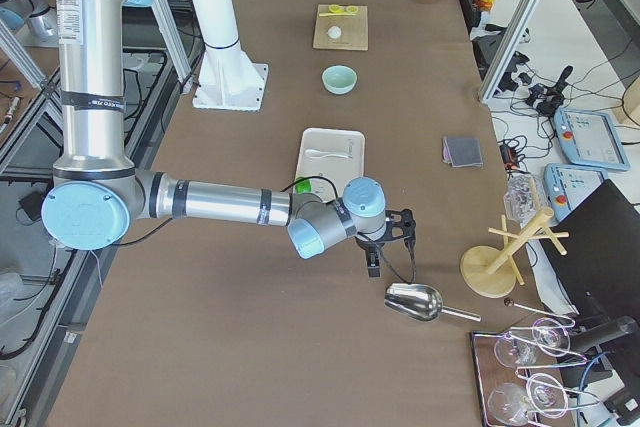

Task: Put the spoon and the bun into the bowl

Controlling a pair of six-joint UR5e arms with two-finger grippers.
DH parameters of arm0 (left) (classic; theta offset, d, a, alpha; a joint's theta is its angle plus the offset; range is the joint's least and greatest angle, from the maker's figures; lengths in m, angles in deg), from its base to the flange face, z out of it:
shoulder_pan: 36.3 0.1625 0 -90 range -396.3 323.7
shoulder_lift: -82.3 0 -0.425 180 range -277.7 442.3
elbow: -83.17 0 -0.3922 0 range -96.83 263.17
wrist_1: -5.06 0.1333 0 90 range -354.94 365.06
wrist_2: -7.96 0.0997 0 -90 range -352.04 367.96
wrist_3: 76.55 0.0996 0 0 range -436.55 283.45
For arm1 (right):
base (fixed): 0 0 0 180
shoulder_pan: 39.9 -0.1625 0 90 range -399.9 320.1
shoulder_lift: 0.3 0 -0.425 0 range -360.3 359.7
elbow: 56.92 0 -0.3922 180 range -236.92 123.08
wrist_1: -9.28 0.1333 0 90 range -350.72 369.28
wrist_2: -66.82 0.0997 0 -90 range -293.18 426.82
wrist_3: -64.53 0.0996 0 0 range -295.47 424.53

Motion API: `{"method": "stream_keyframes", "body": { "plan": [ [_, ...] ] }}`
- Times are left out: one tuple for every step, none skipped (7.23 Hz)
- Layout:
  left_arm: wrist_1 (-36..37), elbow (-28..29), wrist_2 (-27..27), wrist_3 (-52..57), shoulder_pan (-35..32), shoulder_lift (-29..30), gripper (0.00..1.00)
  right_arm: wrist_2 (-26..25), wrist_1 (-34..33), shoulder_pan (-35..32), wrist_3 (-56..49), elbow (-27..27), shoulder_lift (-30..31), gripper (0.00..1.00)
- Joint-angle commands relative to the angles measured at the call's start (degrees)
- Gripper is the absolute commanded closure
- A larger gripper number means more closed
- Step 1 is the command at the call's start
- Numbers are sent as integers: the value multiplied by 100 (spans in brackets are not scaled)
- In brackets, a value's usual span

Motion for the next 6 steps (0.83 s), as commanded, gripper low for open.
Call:
{"method": "stream_keyframes", "body": {
  "plan": [
    [677, -333, -15, 8, 5, 161, 2, -14, -232, -14, -71, 40, -140, 0],
    [795, -406, -58, 17, -4, 180, 2, -31, -434, -49, -585, 49, -141, 0],
    [813, -398, -181, 17, -4, 197, 2, -40, -828, -197, -1078, 23, -289, 0],
    [840, -398, -486, -1, -13, 163, 2, -32, -1232, -269, -1152, -3, -438, 0],
    [1197, -493, -646, -9, -13, 189, 2, 29, -1645, -382, -1144, -38, -666, 0],
    [1627, -625, -813, -10, -13, 189, 2, 73, -1901, -497, -1118, -99, -721, 0]
  ]
}}
